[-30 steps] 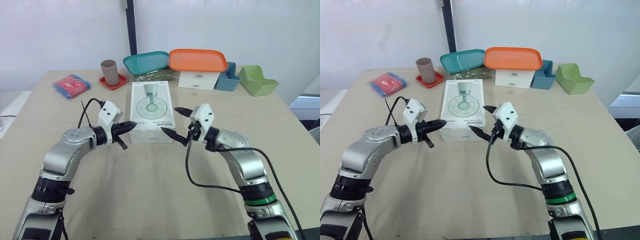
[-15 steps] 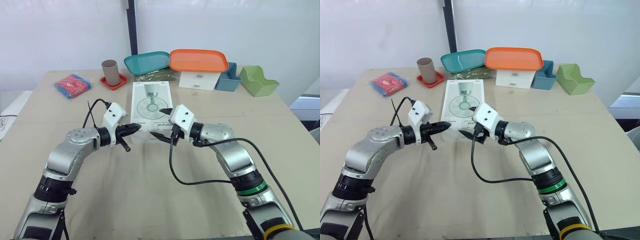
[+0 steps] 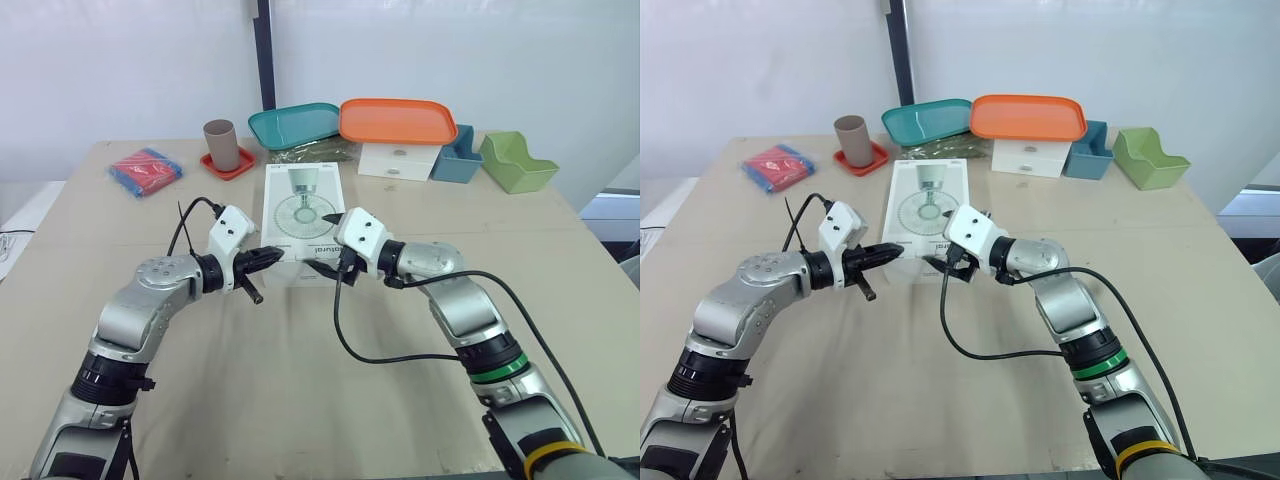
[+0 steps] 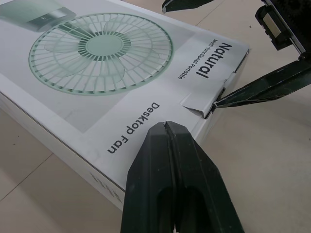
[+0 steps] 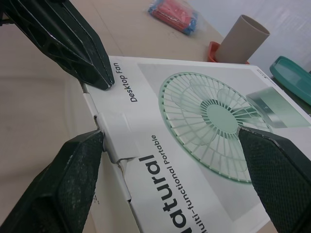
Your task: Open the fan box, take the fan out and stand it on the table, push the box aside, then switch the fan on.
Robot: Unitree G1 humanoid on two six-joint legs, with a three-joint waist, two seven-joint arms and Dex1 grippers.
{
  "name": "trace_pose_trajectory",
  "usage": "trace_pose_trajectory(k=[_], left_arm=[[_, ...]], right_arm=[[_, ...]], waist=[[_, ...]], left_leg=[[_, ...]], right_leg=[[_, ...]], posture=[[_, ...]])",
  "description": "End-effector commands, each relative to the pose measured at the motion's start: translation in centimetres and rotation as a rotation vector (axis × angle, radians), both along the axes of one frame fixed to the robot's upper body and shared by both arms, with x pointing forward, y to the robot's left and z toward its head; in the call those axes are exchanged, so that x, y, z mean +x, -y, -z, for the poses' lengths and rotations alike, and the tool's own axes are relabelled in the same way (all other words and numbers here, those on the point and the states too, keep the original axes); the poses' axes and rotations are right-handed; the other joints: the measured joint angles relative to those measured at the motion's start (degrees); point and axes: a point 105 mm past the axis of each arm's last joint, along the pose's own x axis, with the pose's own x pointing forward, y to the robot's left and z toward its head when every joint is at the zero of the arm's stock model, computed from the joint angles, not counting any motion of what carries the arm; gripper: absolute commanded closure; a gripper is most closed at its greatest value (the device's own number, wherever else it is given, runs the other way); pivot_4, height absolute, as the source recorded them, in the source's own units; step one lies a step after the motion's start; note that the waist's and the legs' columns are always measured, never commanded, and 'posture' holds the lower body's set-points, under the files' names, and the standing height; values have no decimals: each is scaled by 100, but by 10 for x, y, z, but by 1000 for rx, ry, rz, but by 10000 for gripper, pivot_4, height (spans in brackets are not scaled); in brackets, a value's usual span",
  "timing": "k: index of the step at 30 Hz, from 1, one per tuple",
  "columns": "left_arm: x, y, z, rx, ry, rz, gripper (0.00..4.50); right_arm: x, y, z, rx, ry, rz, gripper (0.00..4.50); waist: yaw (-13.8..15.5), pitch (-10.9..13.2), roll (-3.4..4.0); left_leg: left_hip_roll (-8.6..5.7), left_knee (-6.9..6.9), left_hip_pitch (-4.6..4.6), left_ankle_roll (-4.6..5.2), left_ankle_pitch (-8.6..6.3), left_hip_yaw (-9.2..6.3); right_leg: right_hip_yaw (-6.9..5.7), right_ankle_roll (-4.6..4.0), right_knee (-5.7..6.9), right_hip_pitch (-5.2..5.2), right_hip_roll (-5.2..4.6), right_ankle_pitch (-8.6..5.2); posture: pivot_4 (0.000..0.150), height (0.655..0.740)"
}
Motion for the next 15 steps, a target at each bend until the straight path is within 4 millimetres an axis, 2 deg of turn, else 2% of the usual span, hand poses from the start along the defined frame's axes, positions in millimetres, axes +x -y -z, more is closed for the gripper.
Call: trace_pose_trajectory(k=[1, 15], left_arm=[[-1, 0, 12, 14, -33, -8, 44655], [-5, 2, 18, 35, -33, 13, 44655]], right_arm=[[3, -1, -19, 13, 81, 10, 0], [20, 13, -58, 95, 252, 114, 0]], waist=[[0, 0, 0], [2, -1, -1]], left_leg=[[0, 0, 0, 0, 0, 0], [0, 0, 1, -1, 0, 1]], right_leg=[[0, 0, 0, 0, 0, 0], [0, -1, 0, 1, 0, 1]], posture=[[1500, 7400], [1500, 7400]])
